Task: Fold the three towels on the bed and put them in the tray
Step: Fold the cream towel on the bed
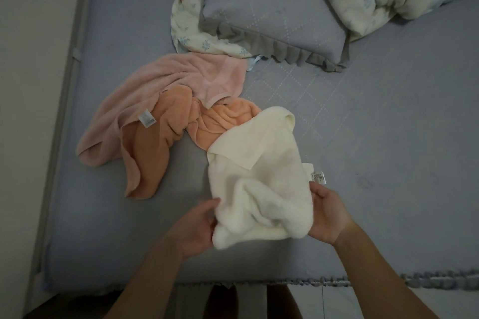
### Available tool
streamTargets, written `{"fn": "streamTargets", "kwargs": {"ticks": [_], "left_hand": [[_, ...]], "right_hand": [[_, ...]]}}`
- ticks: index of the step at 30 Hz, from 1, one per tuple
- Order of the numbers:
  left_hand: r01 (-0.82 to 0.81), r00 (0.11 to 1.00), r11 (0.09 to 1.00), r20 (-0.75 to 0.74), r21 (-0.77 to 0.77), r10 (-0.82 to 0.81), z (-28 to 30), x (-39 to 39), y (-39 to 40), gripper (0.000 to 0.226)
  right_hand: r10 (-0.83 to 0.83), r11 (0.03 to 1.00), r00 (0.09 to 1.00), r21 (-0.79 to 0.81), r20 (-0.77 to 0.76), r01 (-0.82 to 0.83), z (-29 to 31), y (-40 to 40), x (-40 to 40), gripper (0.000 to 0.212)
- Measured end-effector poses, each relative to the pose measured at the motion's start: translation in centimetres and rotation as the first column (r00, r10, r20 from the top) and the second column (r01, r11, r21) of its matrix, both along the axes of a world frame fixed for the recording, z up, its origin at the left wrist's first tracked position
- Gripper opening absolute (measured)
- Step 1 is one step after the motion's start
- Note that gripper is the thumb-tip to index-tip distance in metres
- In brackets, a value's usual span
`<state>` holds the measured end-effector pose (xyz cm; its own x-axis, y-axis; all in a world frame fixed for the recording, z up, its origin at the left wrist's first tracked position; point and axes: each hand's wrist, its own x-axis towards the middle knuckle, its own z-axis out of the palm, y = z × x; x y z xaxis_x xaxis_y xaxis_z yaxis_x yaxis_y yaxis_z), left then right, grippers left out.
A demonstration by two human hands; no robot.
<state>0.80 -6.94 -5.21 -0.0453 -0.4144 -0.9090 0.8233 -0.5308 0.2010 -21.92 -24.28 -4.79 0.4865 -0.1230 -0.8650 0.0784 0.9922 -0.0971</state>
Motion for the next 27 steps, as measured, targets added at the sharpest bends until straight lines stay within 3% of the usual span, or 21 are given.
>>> {"fn": "streamTargets", "kwargs": {"ticks": [2, 5, 7, 9, 10, 14, 18, 21, 23, 25, 27], "left_hand": [[-0.010, 0.998, 1.000, -0.067, -0.022, 0.009, 0.4, 0.0, -0.3, 0.037], [-0.222, 0.974, 0.965, 0.021, -0.140, 0.227, 0.8, 0.9, -1.2, 0.047], [-0.252, 0.951, 0.944, 0.127, -0.214, 0.282, 1.5, 1.5, -2.3, 0.049], [-0.238, 0.936, 0.944, 0.203, -0.230, 0.286, 2.5, 2.3, -3.5, 0.047], [-0.199, 0.937, 0.950, 0.237, -0.240, 0.256, 3.2, 2.7, -4.5, 0.039], [-0.069, 0.902, 0.971, 0.401, -0.228, 0.158, 8.3, 4.6, -9.5, 0.014], [-0.056, 0.786, 0.938, 0.564, -0.341, 0.252, 14.6, 5.7, -12.6, 0.022], [-0.092, 0.697, 0.906, 0.623, -0.412, 0.354, 18.3, 5.1, -12.0, 0.029], [-0.110, 0.654, 0.905, 0.656, -0.410, 0.377, 19.1, 4.3, -10.8, 0.028], [-0.136, 0.676, 0.916, 0.640, -0.378, 0.365, 18.3, 2.8, -9.3, 0.020], [-0.094, 0.718, 0.968, 0.657, -0.232, 0.227, 15.9, 0.8, -7.7, 0.016]], "right_hand": [[-0.056, 0.998, 0.998, -0.041, 0.002, 0.056, 0.5, -0.9, 0.2, 0.039], [-0.131, 0.981, 0.990, -0.139, 0.050, 0.137, 1.2, -2.7, -0.4, 0.041], [-0.012, 0.959, 1.000, -0.282, -0.014, 0.008, 2.0, -3.9, -0.7, 0.039], [0.076, 0.863, 0.961, -0.465, -0.268, -0.198, 3.3, -5.4, -0.7, 0.024], [0.045, 0.815, 0.932, -0.526, -0.359, -0.242, 3.9, -6.4, -0.7, 0.019], [-0.174, 0.711, 0.921, -0.691, -0.348, -0.127, 8.3, -11.8, -0.4, 0.020], [-0.302, 0.464, 0.893, -0.870, -0.333, -0.168, 15.0, -15.6, -0.4, 0.023], [-0.354, 0.360, 0.898, -0.924, -0.260, -0.125, 18.6, -16.5, -2.4, 0.023], [-0.359, 0.339, 0.886, -0.925, -0.294, -0.170, 19.2, -16.4, -4.5, 0.026], [-0.361, 0.327, 0.854, -0.908, -0.376, -0.261, 18.3, -15.7, -6.8, 0.028], [-0.326, 0.347, 0.805, -0.855, -0.496, -0.386, 15.9, -14.3, -8.8, 0.026]]}}
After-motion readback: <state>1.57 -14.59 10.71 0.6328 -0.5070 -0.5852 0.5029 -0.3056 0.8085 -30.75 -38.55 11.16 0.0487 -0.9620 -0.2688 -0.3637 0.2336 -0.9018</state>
